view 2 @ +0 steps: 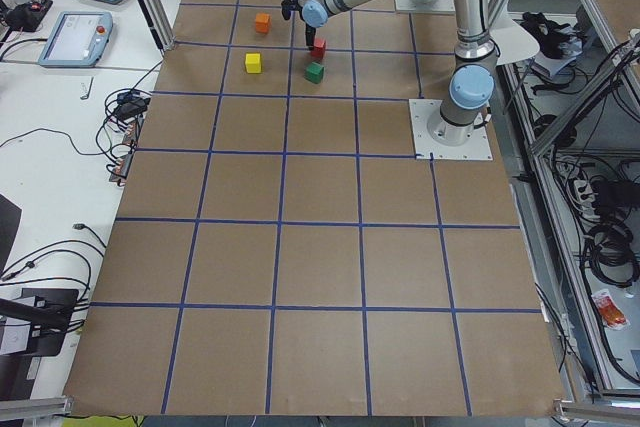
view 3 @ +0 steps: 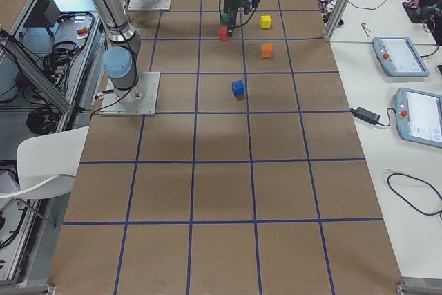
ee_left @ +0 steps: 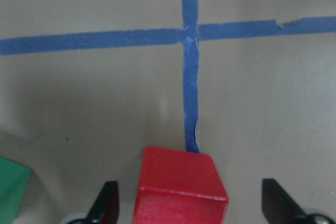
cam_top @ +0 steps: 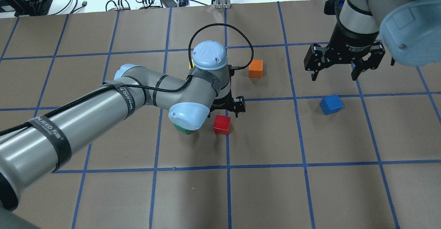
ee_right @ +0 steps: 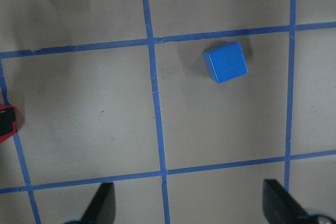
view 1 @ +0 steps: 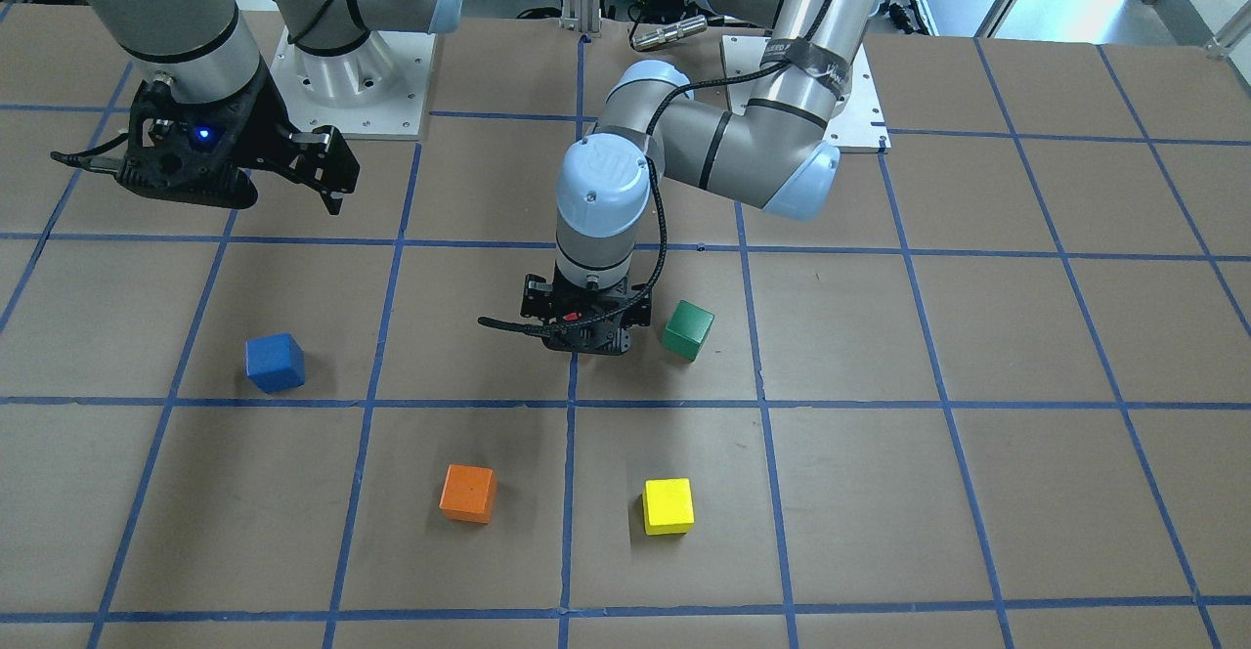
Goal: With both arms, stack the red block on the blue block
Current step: 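Set down the red cube with the left gripper while the right gripper approaches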
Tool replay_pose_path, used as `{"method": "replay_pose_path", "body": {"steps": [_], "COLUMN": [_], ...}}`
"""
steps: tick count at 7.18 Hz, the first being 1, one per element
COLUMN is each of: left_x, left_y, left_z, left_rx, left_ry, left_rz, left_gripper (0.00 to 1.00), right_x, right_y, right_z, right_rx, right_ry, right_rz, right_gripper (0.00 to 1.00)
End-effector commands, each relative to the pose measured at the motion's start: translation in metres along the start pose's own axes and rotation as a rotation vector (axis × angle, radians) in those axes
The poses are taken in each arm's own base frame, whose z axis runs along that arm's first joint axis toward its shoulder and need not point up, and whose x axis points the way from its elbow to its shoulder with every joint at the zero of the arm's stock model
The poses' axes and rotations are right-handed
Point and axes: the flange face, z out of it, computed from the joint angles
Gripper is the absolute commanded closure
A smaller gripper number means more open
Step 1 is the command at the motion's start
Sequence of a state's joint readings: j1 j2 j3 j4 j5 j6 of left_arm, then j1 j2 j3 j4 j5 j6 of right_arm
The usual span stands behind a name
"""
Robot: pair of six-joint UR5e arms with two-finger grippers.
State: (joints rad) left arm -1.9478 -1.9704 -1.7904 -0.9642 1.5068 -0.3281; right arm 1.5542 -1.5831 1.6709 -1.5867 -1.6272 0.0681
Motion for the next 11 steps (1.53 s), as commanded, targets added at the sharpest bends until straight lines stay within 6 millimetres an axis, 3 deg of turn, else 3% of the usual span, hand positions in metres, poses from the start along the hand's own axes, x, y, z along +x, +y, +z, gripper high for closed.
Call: {"method": "replay_pose_path", "body": {"steps": [1,2,3,4,5,6,7,8,10,11], "left_x": [-0.061,-0.097,-0.146,-0.181,-0.19,-0.199,-0.204,-0.199,-0.201,-0.203], "left_y": [-0.016,-0.015,-0.015,-0.01,0.003,0.01,0.019,0.026,0.034,0.029], "left_z": [-0.076,-0.118,-0.159,-0.207,-0.255,-0.286,-0.305,-0.315,-0.317,-0.31], "left_rx": [0.071,0.092,0.082,0.066,0.058,0.06,0.096,0.117,0.12,0.106], "left_ry": [0.002,-0.005,-0.016,-0.043,-0.045,-0.055,-0.052,-0.056,-0.074,-0.071], "left_rz": [0.046,0.087,0.064,0.021,-0.003,0.001,0.001,0.008,0.007,0.002], "left_gripper": [0.0,0.0,0.0,0.0,0.0,0.0,0.0,0.0,0.0,0.0], "right_x": [-0.003,-0.007,-0.014,-0.029,-0.05,-0.082,-0.129,-0.159,-0.173,-0.191], "right_y": [-0.002,-0.007,-0.021,-0.029,-0.031,-0.037,-0.035,-0.033,-0.034,-0.028], "right_z": [0.003,0.012,0.021,0.019,0.03,0.046,0.066,0.085,0.107,0.117], "right_rx": [0.001,-0.007,0.043,0.102,0.097,0.106,0.121,0.114,0.076,0.069], "right_ry": [-0.01,-0.015,-0.021,-0.048,-0.049,-0.055,-0.062,-0.063,-0.054,-0.049], "right_rz": [-0.003,0.008,0.029,0.013,-0.02,0.031,0.059,0.04,0.094,0.091], "right_gripper": [0.0,0.0,0.0,0.0,0.0,0.0,0.0,0.0,0.0,0.0]}}
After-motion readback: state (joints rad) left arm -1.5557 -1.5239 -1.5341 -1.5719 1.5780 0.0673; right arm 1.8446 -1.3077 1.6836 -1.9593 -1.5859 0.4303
